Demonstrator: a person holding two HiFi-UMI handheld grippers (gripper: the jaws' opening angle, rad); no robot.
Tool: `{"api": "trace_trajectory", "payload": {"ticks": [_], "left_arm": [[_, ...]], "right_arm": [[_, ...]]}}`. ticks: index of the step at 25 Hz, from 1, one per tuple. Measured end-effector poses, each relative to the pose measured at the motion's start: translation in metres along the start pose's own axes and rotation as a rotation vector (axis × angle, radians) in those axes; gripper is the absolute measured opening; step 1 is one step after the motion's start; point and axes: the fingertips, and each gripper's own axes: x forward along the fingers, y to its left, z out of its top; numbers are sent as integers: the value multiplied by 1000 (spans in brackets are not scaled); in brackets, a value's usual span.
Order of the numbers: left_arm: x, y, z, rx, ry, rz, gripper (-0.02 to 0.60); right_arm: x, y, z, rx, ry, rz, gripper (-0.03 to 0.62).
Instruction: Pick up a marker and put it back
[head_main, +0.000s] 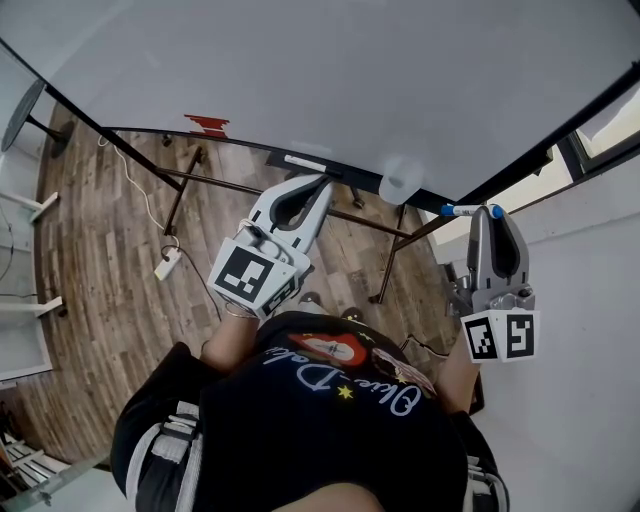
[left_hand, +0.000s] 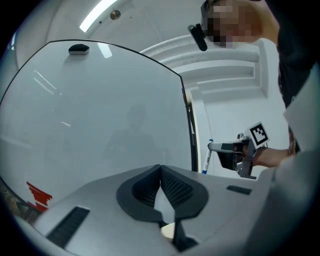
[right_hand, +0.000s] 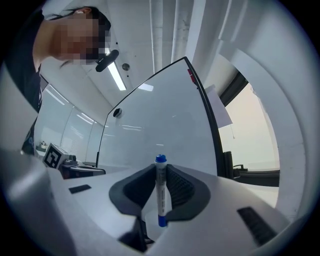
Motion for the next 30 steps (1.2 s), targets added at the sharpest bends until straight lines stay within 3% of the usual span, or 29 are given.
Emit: {"api": "trace_trajectory", "payload": {"ticks": [30], "left_arm": [[0, 5, 1, 1, 6, 15, 3]], "right_arm": [[10, 2, -1, -14, 5, 27, 66]]}}
